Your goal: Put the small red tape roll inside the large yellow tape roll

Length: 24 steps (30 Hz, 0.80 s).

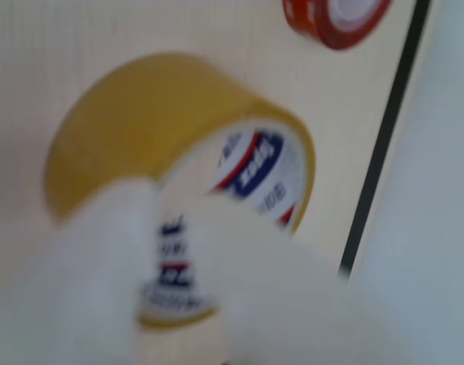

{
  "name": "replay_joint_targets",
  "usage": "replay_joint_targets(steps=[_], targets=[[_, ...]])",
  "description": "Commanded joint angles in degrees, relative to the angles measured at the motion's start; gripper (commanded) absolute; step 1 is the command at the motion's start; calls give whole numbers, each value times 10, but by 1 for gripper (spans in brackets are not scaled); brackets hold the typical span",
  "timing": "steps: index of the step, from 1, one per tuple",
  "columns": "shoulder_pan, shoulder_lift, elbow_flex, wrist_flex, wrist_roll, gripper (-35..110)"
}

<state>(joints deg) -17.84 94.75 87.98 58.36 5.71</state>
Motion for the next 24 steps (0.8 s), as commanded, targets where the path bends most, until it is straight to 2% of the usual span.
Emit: replay_joint_targets(steps=[1, 4, 9, 11, 14, 16, 19, 24], targets=[[-26, -37, -122, -13, 16, 0], [-46, -82, -142, -49, 15, 0], [-65, -234, -322, -33, 13, 0], [-69, -334, -470, 8, 15, 0], [-67, -584, -850, 92, 14, 0], [-69, -703, -1009, 75, 16, 0], [-69, -643, -861, -9, 13, 0], [-38, -647, -851, -101, 11, 0]])
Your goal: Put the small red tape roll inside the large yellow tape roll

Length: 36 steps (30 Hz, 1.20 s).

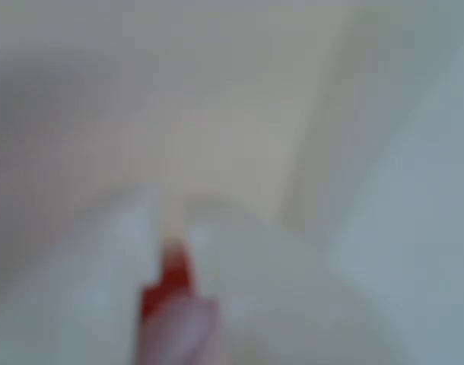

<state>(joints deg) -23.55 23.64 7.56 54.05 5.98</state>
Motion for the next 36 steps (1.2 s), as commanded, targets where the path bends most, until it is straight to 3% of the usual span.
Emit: replay_joint_targets(steps=[1, 14, 18, 36], targets=[[24, 65, -47, -74, 7, 0], [87, -27, -40, -320, -25, 0], [89, -55, -39, -367, -71, 14], [112, -99, -35, -361, -113, 16]])
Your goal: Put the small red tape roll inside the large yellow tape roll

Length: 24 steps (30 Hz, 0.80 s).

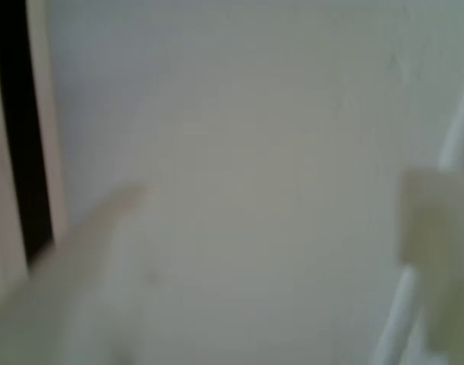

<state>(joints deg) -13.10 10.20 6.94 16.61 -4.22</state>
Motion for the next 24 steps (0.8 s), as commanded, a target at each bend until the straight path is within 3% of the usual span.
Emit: replay_joint_targets(steps=[1, 8, 24], targets=[[8, 33, -29, 22, -11, 16], [-12, -40, -159, 142, -4, 16], [-45, 83, -127, 371, -4, 18]])
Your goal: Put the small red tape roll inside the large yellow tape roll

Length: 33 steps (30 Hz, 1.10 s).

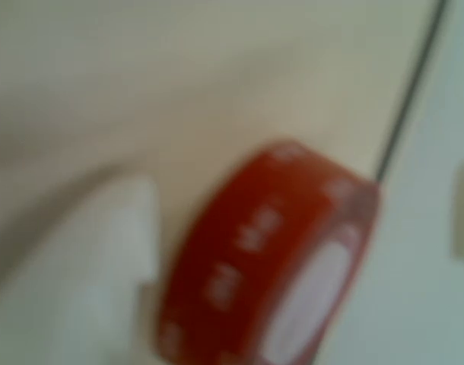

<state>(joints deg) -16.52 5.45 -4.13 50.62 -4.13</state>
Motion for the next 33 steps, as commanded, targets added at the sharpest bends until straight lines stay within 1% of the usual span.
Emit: replay_joint_targets(steps=[1, 6, 8, 11, 14, 19, 25, 33], targets=[[-11, 148, 4, 27, -4, 18], [-3, 192, 10, 15, -9, 16], [-1, 199, -8, -8, -10, 15], [1, 200, 4, -94, -36, 15], [7, 204, 57, -169, -65, 15], [32, 179, 83, -243, -107, 15], [56, 169, 96, -249, -115, 16], [59, 140, 109, -221, -112, 17]])
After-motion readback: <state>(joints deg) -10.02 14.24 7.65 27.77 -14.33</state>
